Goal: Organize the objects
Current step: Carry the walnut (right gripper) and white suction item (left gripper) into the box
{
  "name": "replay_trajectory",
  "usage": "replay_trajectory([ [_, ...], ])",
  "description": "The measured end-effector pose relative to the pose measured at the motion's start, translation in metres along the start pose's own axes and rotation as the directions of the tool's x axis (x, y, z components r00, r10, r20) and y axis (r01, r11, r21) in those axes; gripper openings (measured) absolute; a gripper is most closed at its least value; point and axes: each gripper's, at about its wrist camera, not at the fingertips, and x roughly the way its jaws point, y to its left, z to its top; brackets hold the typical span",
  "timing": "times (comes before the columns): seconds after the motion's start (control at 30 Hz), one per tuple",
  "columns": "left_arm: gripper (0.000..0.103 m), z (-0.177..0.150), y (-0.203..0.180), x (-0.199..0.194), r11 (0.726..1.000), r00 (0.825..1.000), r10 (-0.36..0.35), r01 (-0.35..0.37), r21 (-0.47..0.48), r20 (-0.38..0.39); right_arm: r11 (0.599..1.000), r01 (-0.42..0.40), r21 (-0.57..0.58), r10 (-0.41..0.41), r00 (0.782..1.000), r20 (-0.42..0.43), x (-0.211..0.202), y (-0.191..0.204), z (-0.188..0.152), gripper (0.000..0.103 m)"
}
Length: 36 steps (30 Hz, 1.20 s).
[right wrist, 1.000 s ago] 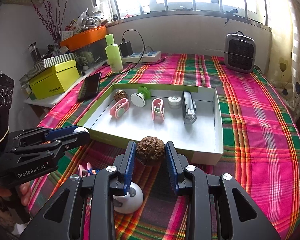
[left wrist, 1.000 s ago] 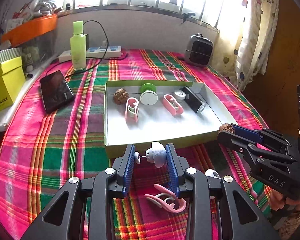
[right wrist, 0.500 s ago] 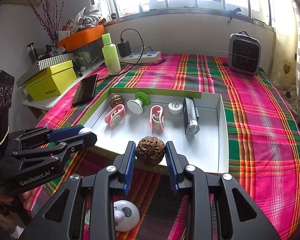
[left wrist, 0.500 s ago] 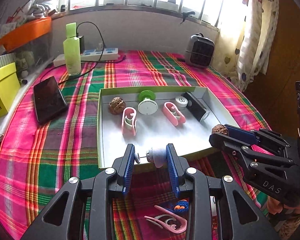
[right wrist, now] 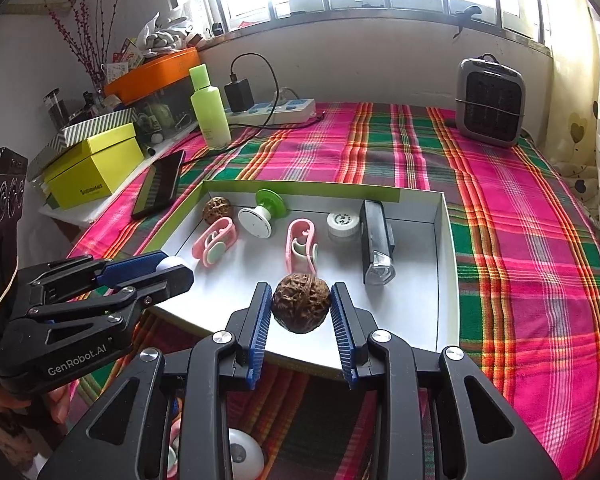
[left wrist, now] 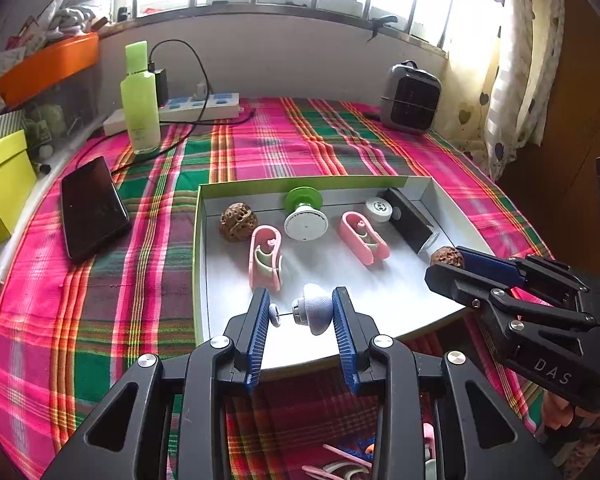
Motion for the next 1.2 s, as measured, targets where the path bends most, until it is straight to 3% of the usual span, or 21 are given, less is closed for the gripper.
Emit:
replay_trajectory([
  [0.57,0.030,0.003,0.008,0.026,1.000,0.998,0.018,-0.018,0.008,-0.057,0.997,-0.071,-0.014,0.070,0.995,-0.065,0.035,0.002,0.018,0.032],
  [1.2,0.030,0.003,0.005,0.028,0.998,0.998,0.044,-0.042,0.053,-0.041,0.986,-0.135,-0.099,0.121,0.983,-0.135,0.060,0.015,0.034,0.032],
])
